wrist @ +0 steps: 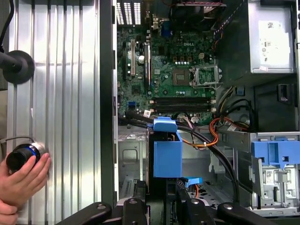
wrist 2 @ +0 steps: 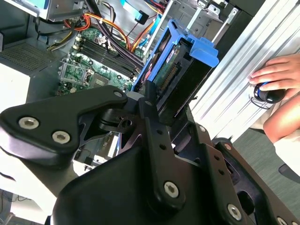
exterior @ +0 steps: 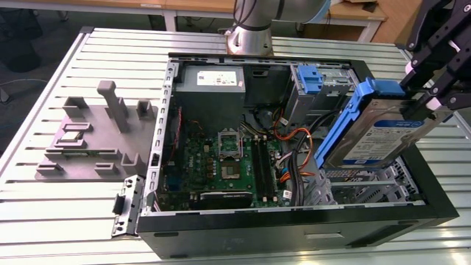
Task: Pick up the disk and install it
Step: 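Pick up the disk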
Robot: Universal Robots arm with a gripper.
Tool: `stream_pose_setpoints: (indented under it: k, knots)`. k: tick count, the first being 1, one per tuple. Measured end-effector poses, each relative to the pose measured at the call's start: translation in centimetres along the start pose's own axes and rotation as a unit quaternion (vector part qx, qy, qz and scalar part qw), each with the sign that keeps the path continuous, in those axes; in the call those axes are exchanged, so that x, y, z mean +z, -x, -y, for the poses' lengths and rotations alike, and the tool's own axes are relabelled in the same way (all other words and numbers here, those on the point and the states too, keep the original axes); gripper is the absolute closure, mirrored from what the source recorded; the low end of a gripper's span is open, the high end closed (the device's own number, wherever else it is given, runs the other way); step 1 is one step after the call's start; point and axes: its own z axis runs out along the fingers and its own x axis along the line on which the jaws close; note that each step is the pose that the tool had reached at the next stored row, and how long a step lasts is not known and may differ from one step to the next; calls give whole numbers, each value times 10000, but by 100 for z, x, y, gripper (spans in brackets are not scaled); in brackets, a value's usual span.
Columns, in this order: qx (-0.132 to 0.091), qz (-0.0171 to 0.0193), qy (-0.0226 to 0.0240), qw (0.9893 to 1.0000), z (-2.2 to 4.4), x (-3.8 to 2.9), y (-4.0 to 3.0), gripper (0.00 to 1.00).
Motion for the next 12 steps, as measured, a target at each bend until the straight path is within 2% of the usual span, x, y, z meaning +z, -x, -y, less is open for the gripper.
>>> stream_pose_setpoints:
  k: [12]
  knots:
    - [1,1,0,10000,28,3,0,65]
